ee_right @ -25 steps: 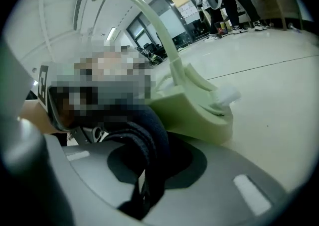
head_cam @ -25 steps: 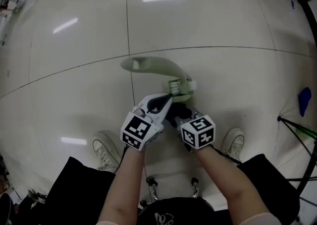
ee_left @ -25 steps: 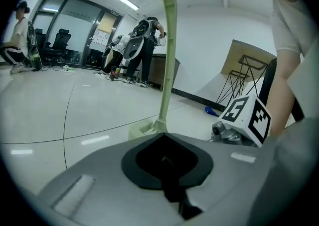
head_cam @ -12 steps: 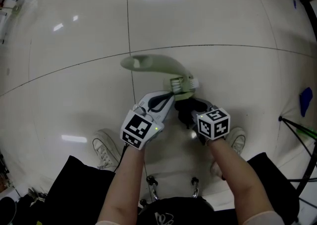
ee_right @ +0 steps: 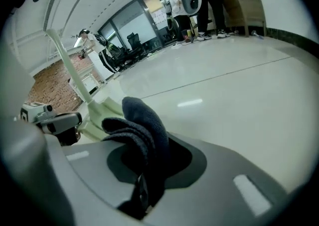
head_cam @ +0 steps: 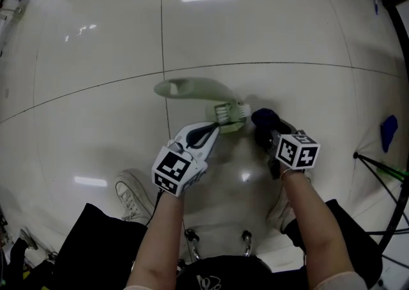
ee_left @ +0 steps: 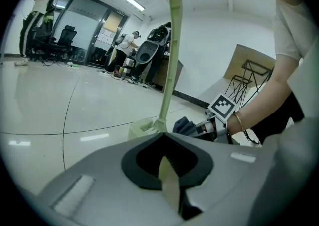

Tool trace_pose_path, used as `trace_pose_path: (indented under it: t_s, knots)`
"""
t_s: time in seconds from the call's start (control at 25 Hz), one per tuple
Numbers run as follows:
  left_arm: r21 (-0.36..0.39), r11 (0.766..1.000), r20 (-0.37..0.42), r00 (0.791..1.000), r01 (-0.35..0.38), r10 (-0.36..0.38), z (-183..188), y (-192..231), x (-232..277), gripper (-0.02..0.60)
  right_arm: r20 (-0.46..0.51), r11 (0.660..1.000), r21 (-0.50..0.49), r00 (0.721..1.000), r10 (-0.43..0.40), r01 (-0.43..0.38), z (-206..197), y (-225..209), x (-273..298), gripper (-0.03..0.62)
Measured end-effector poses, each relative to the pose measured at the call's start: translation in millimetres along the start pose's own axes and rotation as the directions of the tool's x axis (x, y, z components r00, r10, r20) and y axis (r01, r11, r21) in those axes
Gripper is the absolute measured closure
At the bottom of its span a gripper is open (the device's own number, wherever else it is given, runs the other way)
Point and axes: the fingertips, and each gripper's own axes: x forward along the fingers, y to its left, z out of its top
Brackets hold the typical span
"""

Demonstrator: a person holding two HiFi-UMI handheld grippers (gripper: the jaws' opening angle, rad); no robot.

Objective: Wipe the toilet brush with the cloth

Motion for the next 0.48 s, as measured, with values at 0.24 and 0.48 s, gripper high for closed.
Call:
trace_pose_path:
  t_s: [0.24, 0.48]
  knots:
    - [-0.087, 0.994, 0.064, 0.996, -0.059, 0.064, 6.2, 11.6, -5.7, 0.575, 0.063, 1.000, -0.023, 0.998, 0.006, -0.004, 55.3, -4.7, 20.7, 0.526]
    - [-0.137, 0.985, 0.059, 0.992, -0.102, 0.111, 3.8, 22.2, -3.6, 0.575, -0.077, 0.975, 0.103, 0.976, 0.206, -0.198, 50.3, 21.2, 65.5, 0.526]
